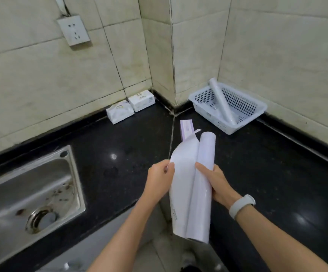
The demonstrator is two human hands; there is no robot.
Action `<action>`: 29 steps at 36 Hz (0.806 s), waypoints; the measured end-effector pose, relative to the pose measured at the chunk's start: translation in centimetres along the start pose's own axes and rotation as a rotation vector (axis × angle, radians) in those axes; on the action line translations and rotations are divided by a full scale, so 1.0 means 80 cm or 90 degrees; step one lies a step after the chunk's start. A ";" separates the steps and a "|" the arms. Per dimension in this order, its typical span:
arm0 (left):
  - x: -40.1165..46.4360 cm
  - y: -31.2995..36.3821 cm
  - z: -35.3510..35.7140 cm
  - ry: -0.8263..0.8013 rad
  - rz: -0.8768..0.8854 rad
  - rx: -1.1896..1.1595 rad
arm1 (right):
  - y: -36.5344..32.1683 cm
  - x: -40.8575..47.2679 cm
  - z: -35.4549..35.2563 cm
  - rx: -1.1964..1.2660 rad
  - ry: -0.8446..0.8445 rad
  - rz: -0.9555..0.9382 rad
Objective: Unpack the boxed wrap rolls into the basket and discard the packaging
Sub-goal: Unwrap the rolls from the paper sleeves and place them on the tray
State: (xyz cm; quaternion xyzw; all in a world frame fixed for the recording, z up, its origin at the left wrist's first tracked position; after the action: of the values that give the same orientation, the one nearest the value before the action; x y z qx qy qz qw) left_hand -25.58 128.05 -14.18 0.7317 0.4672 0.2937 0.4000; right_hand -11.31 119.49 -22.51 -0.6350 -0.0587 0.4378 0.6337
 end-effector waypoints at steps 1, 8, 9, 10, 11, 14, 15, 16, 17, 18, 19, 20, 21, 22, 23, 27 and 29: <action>0.020 0.003 0.001 0.003 -0.003 -0.008 | -0.011 0.017 0.001 0.005 0.014 -0.004; 0.154 0.001 -0.009 0.089 -0.026 -0.054 | -0.086 0.114 -0.010 -0.019 0.130 -0.083; 0.171 -0.003 -0.013 0.109 -0.030 -0.057 | -0.094 0.124 -0.014 -0.022 0.146 -0.094; 0.188 -0.010 -0.017 0.131 -0.038 -0.059 | -0.103 0.133 -0.016 -0.028 0.156 -0.102; 0.204 -0.019 -0.018 0.155 -0.050 -0.057 | -0.111 0.142 -0.018 -0.035 0.161 -0.103; 0.249 -0.055 -0.007 0.189 -0.098 -0.021 | -0.131 0.167 -0.017 -0.051 0.163 -0.122; 0.261 -0.069 0.002 0.181 -0.121 0.003 | -0.135 0.175 -0.017 -0.066 0.169 -0.128; 0.272 -0.083 0.012 0.165 -0.144 0.030 | -0.140 0.184 -0.016 -0.085 0.177 -0.136; 0.281 -0.095 0.023 0.142 -0.165 0.057 | -0.145 0.189 -0.014 -0.107 0.181 -0.144; 0.289 -0.107 0.035 0.112 -0.180 0.085 | -0.151 0.197 -0.012 -0.128 0.182 -0.158; 0.297 -0.115 0.047 0.074 -0.183 0.112 | -0.156 0.204 -0.010 -0.145 0.179 -0.173; 0.304 -0.123 0.060 0.030 -0.183 0.132 | -0.161 0.210 -0.008 -0.162 0.179 -0.180; 0.310 -0.132 0.074 -0.019 -0.185 0.144 | -0.165 0.216 -0.006 -0.176 0.180 -0.187; 0.315 -0.137 0.086 -0.061 -0.189 0.148 | -0.170 0.222 -0.006 -0.191 0.189 -0.201; 0.321 -0.142 0.095 -0.094 -0.192 0.146 | -0.177 0.226 -0.005 -0.203 0.199 -0.215; 0.353 -0.134 0.115 -0.121 -0.158 0.147 | -0.198 0.247 -0.004 -0.281 0.236 -0.239; 0.372 -0.110 0.120 -0.098 -0.113 0.170 | -0.213 0.255 -0.006 -0.319 0.252 -0.255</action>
State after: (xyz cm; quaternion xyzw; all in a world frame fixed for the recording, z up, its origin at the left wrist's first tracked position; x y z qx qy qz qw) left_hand -10.18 154.58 -24.96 0.7545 0.5330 0.1353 0.3582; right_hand 9.63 135.17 -17.80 -0.8186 -0.1633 0.1463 0.5309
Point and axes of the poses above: each hand's wrist, its own x-axis towards the middle knuckle, its own z-axis out of the palm, y = z × x, the point moved 8 cm from there along x, towards the middle knuckle, and after that the axes turned 9 degrees about y, right-handed, at the moved point
